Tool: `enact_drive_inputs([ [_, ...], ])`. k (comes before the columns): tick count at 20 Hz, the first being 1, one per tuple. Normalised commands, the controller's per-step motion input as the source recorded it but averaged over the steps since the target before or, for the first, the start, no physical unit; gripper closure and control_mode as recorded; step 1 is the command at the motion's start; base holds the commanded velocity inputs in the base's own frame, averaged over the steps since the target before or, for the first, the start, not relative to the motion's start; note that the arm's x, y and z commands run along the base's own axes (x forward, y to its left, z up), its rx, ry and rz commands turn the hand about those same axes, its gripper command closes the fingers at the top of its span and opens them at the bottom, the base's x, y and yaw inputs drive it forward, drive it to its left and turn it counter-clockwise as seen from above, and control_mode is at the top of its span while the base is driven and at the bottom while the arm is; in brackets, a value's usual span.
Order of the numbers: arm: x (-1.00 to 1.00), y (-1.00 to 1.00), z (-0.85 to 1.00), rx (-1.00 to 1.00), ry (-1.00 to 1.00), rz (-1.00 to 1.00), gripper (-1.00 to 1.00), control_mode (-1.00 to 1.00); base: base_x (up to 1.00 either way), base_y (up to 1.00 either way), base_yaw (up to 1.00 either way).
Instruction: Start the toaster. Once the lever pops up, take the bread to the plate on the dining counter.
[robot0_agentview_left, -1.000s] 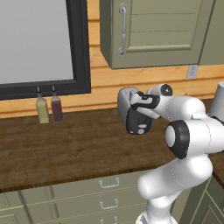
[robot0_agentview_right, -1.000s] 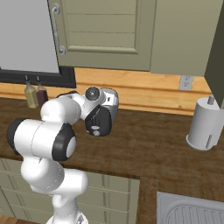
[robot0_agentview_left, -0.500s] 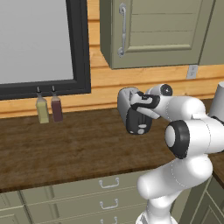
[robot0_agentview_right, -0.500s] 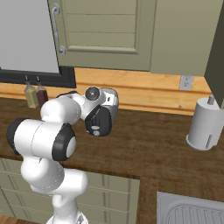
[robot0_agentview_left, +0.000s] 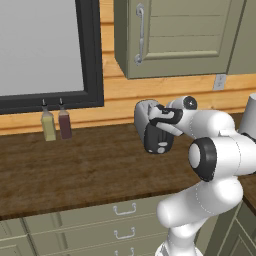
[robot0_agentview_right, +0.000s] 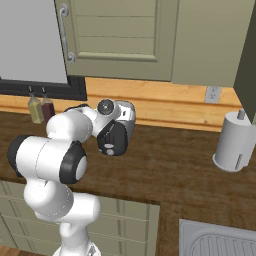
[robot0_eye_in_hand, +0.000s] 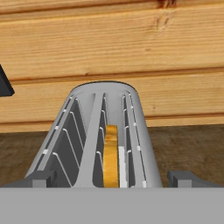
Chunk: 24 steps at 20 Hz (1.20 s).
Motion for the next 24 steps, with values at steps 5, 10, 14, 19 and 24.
enact_drive_inputs([
  [5,0.0,0.0,0.0,0.0,0.0,0.0,-1.0,-1.0,0.0,0.0,0.0],
  [10,0.0,0.0,0.0,0.0,0.0,0.0,-1.0,-1.0,0.0,0.0,0.0],
  [14,0.0,0.0,0.0,0.0,0.0,0.0,-1.0,-1.0,0.0,0.0,0.0],
  [19,0.0,0.0,0.0,0.0,0.0,0.0,-1.0,-1.0,0.0,0.0,0.0],
  [24,0.0,0.0,0.0,0.0,0.0,0.0,-1.0,-1.0,0.0,0.0,0.0],
])
